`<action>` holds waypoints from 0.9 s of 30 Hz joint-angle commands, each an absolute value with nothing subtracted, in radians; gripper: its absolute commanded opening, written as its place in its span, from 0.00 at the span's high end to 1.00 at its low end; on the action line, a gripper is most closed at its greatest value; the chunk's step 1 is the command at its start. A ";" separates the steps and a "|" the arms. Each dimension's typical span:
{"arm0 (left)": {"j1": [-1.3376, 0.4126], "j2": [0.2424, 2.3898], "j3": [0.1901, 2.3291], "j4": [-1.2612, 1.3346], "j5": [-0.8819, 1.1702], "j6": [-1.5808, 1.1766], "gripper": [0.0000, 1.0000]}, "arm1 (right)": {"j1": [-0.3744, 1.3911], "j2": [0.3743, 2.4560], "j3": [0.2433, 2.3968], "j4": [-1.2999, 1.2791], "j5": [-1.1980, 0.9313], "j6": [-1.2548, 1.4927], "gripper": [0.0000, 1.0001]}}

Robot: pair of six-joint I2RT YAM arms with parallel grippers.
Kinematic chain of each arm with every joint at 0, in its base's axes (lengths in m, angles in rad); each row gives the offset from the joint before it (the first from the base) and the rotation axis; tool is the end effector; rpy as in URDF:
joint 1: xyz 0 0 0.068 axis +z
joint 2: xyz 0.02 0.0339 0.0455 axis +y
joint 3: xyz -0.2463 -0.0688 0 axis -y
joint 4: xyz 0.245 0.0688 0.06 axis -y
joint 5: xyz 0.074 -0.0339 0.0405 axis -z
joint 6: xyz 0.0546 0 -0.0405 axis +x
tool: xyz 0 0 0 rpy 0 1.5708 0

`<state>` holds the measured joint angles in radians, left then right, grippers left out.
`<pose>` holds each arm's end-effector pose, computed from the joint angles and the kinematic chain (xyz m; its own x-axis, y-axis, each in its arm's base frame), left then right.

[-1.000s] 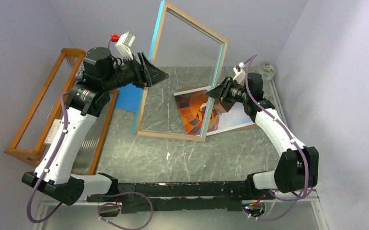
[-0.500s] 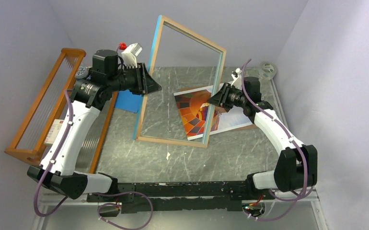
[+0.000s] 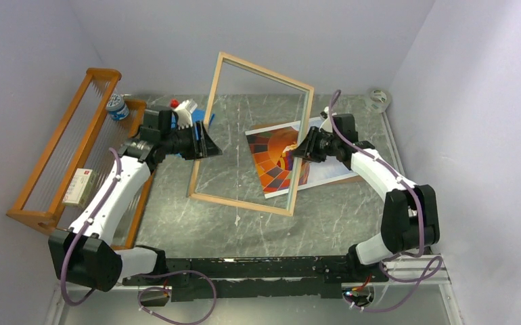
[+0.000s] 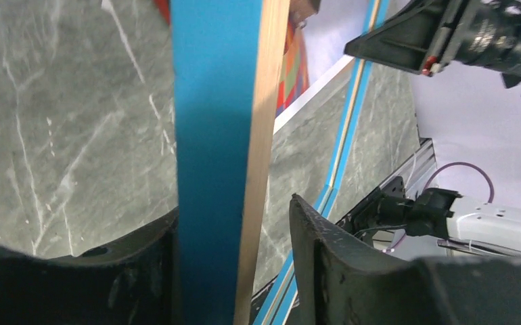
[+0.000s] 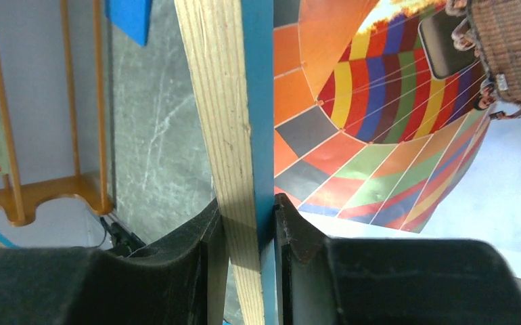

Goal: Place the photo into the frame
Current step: Turn over the photo frame at the center of the board.

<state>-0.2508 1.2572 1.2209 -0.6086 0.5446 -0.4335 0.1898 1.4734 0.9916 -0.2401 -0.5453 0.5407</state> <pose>0.2715 -0.0988 0.3263 -0.7861 -0.1695 -0.5944 0.3120 0.7213 -0.6183 0.3202 0.0904 0.2185 -0.8362 0.2875 -0.4671 -0.1320 0.7211 0.6802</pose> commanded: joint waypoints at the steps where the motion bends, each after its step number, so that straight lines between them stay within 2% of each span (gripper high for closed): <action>1: -0.230 1.194 1.053 -0.378 0.596 -0.468 0.45 | 0.256 1.496 1.029 -0.219 -0.523 0.572 0.92; 7: -0.204 1.170 0.894 -0.354 0.496 -0.444 0.37 | 0.309 1.588 1.033 -0.211 -0.496 0.580 0.92; 10: -0.189 1.184 0.861 -0.423 0.404 -0.427 0.28 | 0.338 1.636 1.067 -0.244 -0.474 0.562 0.92; 18: -0.128 1.262 0.826 -0.548 0.267 -0.405 0.25 | 0.414 1.743 1.130 -0.300 -0.451 0.600 0.91; 21: -0.098 1.304 0.830 -0.599 0.206 -0.389 0.17 | 0.442 1.768 1.137 -0.302 -0.435 0.648 0.90; 27: -0.044 1.380 0.854 -0.637 0.204 -0.382 0.18 | 0.495 1.803 1.144 -0.289 -0.411 0.705 0.89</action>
<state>-0.0689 1.3560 0.8326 -0.5953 0.2443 -0.4026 0.4664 1.8057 1.0847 -0.3389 -0.3923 0.6300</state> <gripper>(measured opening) 0.825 0.287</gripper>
